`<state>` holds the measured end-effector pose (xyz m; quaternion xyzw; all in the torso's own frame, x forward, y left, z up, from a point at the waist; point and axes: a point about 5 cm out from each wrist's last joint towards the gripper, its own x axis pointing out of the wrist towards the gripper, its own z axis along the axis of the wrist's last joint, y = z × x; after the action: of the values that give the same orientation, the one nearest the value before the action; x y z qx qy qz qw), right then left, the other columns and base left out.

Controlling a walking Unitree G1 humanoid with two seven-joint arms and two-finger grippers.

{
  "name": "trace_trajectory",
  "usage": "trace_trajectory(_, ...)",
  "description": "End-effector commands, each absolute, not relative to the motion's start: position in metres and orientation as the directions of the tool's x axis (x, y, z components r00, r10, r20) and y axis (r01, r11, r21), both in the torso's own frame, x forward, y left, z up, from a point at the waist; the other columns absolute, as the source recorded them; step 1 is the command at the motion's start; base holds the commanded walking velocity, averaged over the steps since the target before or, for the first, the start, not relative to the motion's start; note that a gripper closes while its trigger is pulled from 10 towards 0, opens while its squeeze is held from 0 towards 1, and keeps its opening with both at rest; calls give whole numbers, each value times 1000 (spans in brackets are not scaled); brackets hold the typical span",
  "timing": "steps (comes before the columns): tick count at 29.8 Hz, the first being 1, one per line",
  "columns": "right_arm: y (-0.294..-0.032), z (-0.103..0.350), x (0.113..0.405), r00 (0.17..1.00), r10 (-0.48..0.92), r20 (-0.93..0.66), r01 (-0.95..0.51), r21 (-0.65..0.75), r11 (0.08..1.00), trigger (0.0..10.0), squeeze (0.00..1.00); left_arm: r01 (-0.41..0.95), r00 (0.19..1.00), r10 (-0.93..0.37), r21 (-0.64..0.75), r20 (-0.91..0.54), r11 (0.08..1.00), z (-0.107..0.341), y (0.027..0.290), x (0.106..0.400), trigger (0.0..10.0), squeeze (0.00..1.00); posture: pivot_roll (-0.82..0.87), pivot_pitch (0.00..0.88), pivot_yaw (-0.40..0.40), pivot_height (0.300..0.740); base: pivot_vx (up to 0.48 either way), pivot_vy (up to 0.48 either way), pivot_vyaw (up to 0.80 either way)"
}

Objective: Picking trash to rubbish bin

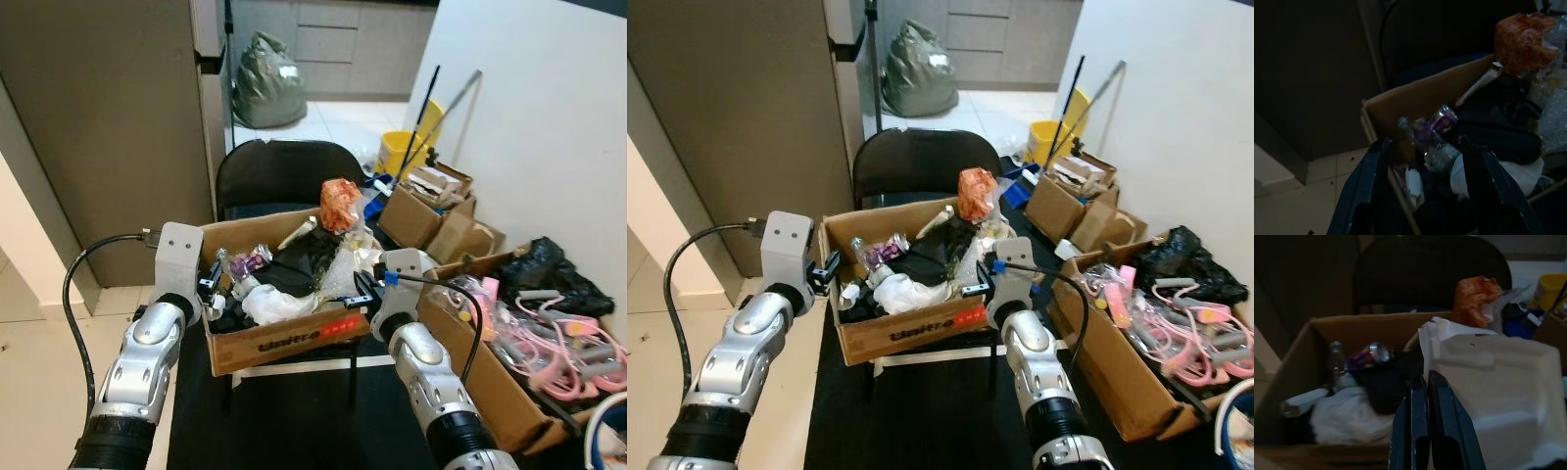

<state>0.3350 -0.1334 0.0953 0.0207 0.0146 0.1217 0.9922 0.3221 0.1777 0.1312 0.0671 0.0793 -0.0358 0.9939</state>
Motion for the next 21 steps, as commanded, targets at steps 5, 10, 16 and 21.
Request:
trace_trajectory(5, -135, 98, 339, 971, 241, -14, -240, 32, 970, 10000, 0, 85, 982, -59, 143, -179, 986, 126, 178, 321, 10000, 0, -1, 28, -51, 740, 369, 0, 0)
trace_trajectory(10, -135, 100, 340, 971, 240, -10, -239, 30, 970, 10000, 0, 87, 982, -61, 143, -178, 986, 126, 178, 322, 10000, 0, -2, 27, -51, 740, 373, 0, 0)
trace_trajectory(16, -135, 99, 340, 971, 240, -10, -239, 27, 971, 10000, 0, 88, 982, -62, 145, -177, 985, 126, 179, 322, 10000, 0, -2, 28, -51, 740, 370, 0, 0)
trace_trajectory(21, -136, 100, 341, 970, 242, -7, -242, 26, 970, 10000, 0, 104, 982, -75, 167, -173, 980, 127, 179, 322, 10000, 0, -2, 28, -51, 740, 356, 0, 0)
